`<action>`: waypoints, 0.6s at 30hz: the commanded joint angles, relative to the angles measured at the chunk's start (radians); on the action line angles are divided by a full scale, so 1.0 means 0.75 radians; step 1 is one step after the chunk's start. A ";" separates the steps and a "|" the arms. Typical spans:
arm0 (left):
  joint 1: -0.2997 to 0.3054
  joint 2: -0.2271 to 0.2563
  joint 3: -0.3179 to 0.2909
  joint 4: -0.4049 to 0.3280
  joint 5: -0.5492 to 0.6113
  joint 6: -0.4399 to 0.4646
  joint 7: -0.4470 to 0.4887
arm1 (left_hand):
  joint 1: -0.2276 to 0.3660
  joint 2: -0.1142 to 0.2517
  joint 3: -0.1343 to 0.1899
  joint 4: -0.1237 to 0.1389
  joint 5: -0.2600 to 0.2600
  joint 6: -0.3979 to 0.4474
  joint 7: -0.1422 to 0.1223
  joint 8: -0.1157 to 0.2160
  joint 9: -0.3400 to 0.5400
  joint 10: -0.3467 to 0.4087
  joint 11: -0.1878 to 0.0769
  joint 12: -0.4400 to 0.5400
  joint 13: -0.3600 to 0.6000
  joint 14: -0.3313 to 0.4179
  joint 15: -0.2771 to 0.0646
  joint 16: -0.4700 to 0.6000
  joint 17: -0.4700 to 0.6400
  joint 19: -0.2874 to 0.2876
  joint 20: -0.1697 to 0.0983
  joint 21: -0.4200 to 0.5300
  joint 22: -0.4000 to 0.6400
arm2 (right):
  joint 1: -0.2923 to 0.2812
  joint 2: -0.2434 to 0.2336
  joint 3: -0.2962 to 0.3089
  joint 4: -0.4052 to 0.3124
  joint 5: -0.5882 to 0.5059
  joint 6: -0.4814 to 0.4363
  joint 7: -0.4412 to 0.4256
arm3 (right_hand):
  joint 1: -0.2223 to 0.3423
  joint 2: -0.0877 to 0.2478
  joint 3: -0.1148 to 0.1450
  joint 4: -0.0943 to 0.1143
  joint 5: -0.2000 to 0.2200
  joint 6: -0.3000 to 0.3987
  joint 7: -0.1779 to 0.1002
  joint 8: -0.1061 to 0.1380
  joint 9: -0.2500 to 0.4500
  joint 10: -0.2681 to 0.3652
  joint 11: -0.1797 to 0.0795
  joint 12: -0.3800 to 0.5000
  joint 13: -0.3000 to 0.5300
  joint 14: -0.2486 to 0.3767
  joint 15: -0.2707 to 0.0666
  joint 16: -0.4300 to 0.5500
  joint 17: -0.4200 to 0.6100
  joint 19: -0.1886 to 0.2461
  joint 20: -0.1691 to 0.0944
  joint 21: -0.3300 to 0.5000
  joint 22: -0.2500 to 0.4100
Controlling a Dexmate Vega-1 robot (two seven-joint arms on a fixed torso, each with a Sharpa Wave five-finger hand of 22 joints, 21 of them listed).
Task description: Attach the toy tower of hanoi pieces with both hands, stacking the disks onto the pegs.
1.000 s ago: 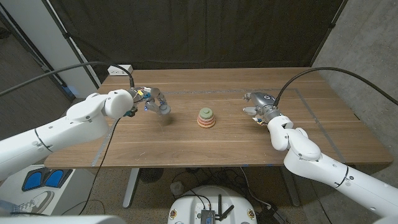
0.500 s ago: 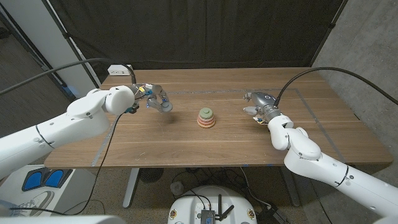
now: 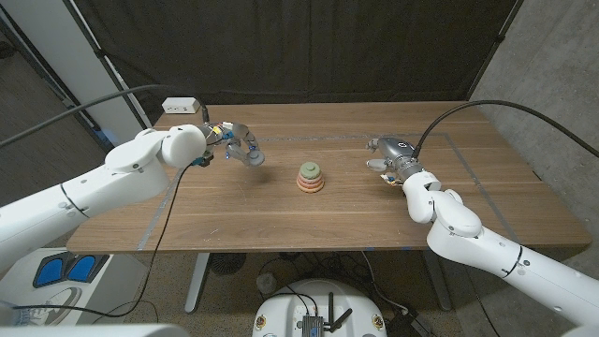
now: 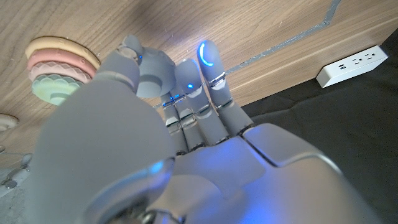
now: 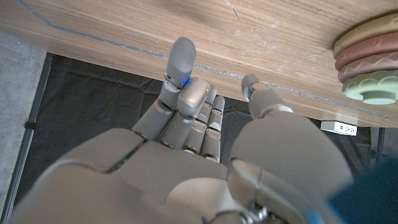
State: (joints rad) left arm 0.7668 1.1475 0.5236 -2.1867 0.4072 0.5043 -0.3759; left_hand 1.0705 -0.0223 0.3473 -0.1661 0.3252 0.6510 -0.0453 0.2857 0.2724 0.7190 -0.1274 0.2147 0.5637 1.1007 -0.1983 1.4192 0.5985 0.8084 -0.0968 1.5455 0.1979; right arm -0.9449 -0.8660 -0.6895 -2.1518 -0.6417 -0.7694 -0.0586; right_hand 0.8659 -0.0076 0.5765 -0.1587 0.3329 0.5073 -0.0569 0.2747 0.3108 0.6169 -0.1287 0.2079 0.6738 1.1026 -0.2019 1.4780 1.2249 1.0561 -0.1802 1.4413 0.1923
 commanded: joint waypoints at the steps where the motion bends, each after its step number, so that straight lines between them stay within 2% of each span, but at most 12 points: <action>1: -0.047 -0.058 0.016 0.039 0.000 -0.071 0.000 | 0.012 0.012 0.003 0.003 0.009 0.014 -0.005 -0.002 0.006 0.099 -0.088 0.002 0.090 0.008 -0.029 -0.002 0.004 0.013 -0.154 0.007 0.003 | -0.005 -0.005 0.010 0.001 0.021 -0.007 -0.016 | -0.009 0.006 0.001 -0.002 0.008 0.015 0.002 0.012 0.003 0.013 -0.001 0.006 0.006 0.000 -0.021 0.010 0.001 0.000 -0.055 -0.002 0.003; 12: -0.082 -0.106 0.040 0.077 0.003 -0.135 -0.003 | 0.014 0.012 0.002 0.003 0.010 0.015 -0.007 -0.006 0.008 0.098 -0.089 -0.001 0.094 0.004 -0.029 -0.010 0.003 0.014 -0.154 0.008 0.003 | -0.008 -0.009 0.001 -0.006 0.028 -0.026 -0.021 | -0.011 0.008 0.001 -0.003 0.010 0.019 0.002 0.012 0.001 0.015 -0.002 0.005 0.007 -0.002 -0.022 0.010 -0.001 0.000 -0.055 -0.002 0.002; 18: -0.130 -0.143 0.072 0.113 0.002 -0.184 -0.047 | 0.013 0.012 0.002 0.003 0.010 0.021 -0.006 -0.006 0.009 0.105 -0.088 -0.003 0.091 0.004 -0.029 -0.011 0.007 0.013 -0.154 0.007 0.003 | -0.037 -0.014 0.019 -0.014 0.053 -0.020 -0.052 | -0.012 0.008 0.001 -0.002 0.010 0.019 0.002 0.011 0.001 0.016 -0.002 0.006 0.008 0.000 -0.021 0.013 0.002 0.000 -0.055 -0.002 0.003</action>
State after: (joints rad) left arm 0.7122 1.0801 0.5503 -2.1363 0.4089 0.4352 -0.3762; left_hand 1.0839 -0.0226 0.3460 -0.1673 0.3232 0.6559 -0.0505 0.2815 0.2762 0.7201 -0.1286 0.2068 0.5645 1.1005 -0.1982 1.4123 0.6004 0.8082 -0.0965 1.5454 0.1977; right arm -0.9527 -0.8710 -0.6856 -2.1541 -0.6216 -0.7825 -0.0744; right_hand 0.8594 -0.0011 0.5765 -0.1587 0.3368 0.5131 -0.0511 0.2747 0.3110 0.6185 -0.1304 0.2079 0.6783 1.1026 -0.2019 1.4832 1.2233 1.0561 -0.1802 1.4413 0.1905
